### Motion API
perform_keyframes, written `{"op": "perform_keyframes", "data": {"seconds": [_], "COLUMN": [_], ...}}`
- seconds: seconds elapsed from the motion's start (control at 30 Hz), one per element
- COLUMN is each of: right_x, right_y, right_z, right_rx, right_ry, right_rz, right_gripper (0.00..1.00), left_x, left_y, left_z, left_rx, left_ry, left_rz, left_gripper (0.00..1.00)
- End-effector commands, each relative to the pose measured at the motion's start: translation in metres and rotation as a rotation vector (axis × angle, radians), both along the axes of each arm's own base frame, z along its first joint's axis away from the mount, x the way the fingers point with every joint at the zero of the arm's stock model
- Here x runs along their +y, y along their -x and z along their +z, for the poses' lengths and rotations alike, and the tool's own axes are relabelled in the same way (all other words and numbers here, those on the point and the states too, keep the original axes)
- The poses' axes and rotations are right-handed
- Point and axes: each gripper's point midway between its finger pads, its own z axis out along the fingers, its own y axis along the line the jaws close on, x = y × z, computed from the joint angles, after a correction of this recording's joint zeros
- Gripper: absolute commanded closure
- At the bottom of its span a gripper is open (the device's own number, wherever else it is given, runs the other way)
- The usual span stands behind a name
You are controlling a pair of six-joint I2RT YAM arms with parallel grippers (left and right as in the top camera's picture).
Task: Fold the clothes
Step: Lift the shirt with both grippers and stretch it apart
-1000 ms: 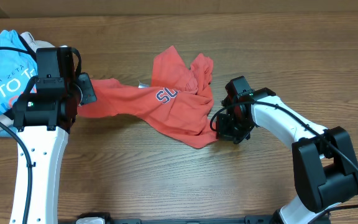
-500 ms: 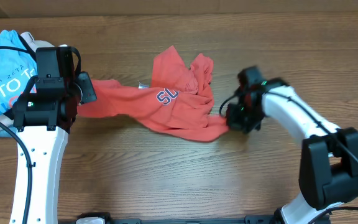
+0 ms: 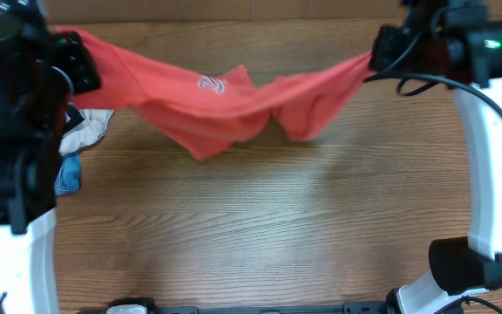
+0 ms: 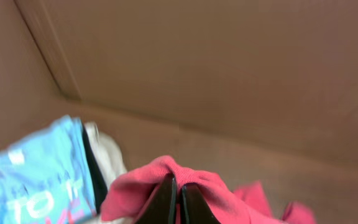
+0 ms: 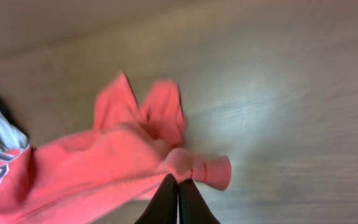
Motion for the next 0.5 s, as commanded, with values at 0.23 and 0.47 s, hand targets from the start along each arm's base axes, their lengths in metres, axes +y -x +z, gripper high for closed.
{"op": "perform_keyframes", "data": {"seconds": [0.23,0.47], "right_x": [-0.036,-0.055], "right_y": [0.056,0.077], "right_z": [0.146,0.175], "right_rx": [-0.396,-0.490], "right_ry": [0.087,0.130], "right_rz": [-0.117,-0.202], "right_gripper": [0.96,0.96], "left_x": [0.030,0.030], "left_y": [0.043,0.049], "left_z": [0.070,0.047], "left_rx": [-0.150,-0.052], "left_ry": [-0.071,-0.070], "left_rz": [0.113,0.113], "left_gripper": [0.96,0.96]}}
